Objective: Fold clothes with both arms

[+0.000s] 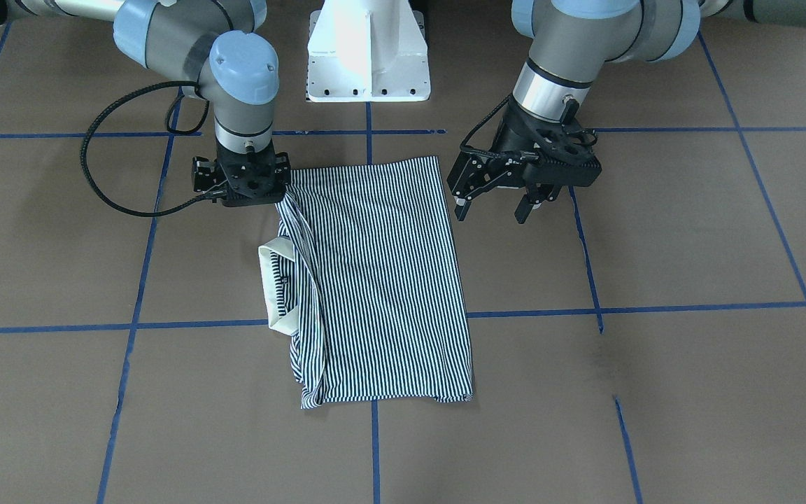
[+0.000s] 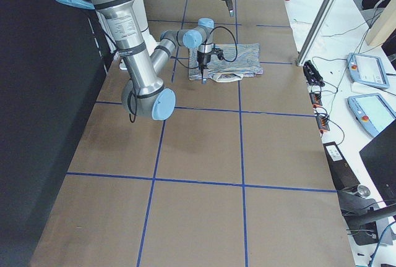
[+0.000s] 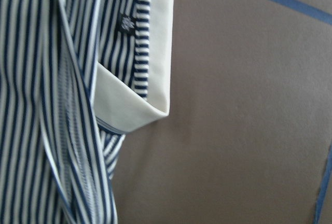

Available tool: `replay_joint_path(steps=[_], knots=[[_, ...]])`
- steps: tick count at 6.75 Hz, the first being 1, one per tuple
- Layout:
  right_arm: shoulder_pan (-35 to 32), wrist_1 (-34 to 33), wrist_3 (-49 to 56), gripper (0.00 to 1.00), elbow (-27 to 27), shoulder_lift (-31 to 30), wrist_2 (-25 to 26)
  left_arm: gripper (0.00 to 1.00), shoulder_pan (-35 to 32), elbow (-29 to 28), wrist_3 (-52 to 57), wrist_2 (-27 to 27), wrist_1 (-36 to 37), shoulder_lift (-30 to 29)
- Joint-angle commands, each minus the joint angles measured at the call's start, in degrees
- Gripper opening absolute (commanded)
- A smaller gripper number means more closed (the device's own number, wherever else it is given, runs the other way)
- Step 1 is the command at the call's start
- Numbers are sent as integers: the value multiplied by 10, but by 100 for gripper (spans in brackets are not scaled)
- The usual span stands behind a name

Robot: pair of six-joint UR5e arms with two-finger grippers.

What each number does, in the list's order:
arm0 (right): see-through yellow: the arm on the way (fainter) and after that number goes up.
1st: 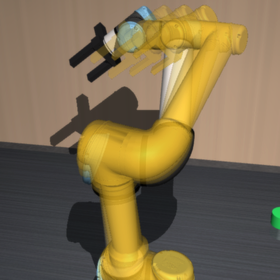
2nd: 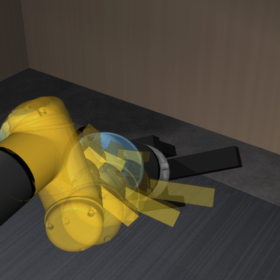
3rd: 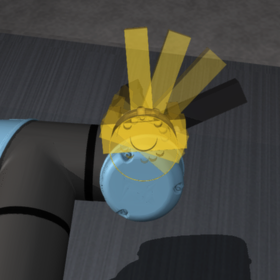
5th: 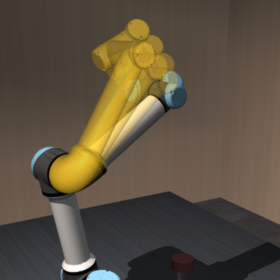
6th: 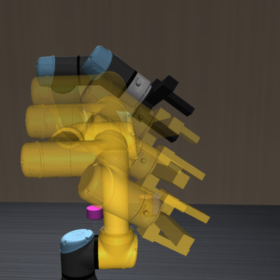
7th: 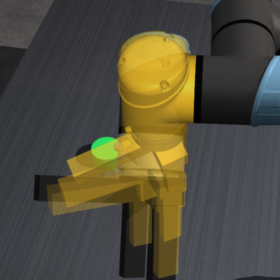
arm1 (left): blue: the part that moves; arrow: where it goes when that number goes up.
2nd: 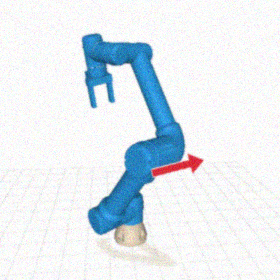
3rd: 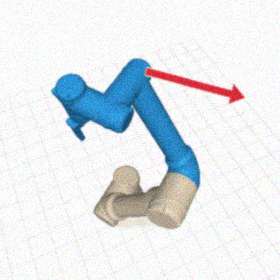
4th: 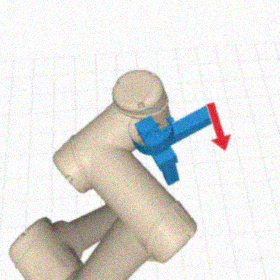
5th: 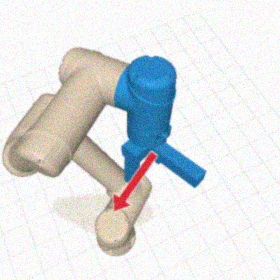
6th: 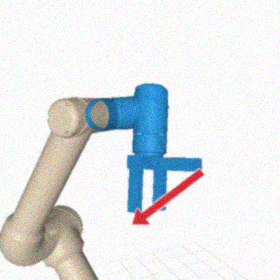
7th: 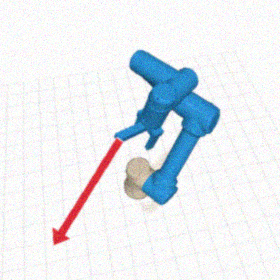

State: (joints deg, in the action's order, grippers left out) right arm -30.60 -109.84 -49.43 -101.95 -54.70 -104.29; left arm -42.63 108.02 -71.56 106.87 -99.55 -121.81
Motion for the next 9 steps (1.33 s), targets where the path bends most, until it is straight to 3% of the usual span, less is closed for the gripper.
replay_joint_path(steps=[1,4,9], knots=[[-3,46,7,100,112,84,1,100,0,-1,2,0,-3,3],[10,52,23,100,153,76,2,100,0,-1,2,0,-4,3],[6,47,37,100,154,54,2,100,0,-1,1,0,-4,0]])
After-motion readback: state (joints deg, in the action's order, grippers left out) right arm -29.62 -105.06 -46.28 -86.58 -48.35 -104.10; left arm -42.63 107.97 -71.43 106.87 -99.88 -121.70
